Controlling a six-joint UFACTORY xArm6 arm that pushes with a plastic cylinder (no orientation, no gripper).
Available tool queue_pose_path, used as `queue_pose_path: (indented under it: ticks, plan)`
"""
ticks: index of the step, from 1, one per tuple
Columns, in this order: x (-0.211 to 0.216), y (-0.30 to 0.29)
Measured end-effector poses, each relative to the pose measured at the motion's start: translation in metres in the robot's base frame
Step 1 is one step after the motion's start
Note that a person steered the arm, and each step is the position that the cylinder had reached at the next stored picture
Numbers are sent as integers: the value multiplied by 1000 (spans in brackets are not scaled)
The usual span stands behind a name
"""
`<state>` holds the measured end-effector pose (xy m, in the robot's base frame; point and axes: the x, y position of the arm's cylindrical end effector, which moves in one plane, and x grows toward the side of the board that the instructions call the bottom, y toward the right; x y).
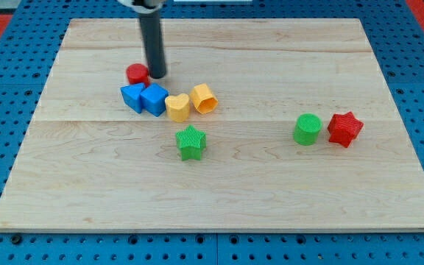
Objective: Move the blue blocks above the yellow heart
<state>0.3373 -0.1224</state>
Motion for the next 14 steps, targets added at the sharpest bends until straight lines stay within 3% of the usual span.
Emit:
queue_pose_path:
  ticks: [2,4,5,6,7,9,10,11,14]
  plan:
    - [0,-128]
    - [-9,-16]
    - [26,-56]
    - [58,-58]
    - [75,-42]
    - [75,59]
    - [72,62]
    - [76,8]
    - [9,-23]
